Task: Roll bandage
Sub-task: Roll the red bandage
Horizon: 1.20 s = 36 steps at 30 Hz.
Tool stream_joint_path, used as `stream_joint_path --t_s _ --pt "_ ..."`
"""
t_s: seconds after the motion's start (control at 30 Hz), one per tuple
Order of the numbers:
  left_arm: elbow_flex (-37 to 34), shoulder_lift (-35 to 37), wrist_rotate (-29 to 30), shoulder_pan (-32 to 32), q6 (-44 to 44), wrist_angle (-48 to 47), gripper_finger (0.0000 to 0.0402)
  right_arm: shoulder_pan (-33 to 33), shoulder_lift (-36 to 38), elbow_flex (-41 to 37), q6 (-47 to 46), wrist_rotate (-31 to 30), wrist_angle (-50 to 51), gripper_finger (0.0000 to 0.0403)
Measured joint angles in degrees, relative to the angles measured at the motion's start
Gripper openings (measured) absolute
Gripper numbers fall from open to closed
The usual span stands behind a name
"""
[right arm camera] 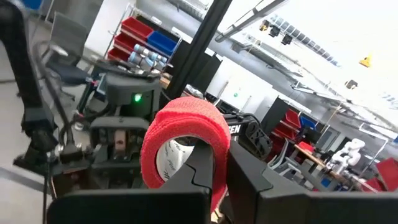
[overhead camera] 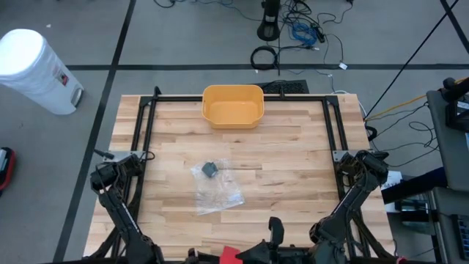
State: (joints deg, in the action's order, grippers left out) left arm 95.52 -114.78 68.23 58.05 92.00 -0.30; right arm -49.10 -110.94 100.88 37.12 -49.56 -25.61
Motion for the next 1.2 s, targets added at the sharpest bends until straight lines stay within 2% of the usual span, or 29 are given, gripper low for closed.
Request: stream_joint_path --t_s 0.37,0.57,1.2 --pt "5.78 0.00 0.81 -2.14 -0.19 -13.17 0.0169 0.00 0.88 0.00 -2.23 0.06 -0.02 0.0018" --pt "7.70 0.00 0.85 -4.53 -1.49 -25.00 0.0169 -0.02 1.03 0.00 -3.87 0.11 0.02 0.0018" --pt "7.66 0.00 0.41 -4.11 2.72 -26.02 0.0169 0.22 1.21 0.04 -5.13 0.18 -1.38 0.0018"
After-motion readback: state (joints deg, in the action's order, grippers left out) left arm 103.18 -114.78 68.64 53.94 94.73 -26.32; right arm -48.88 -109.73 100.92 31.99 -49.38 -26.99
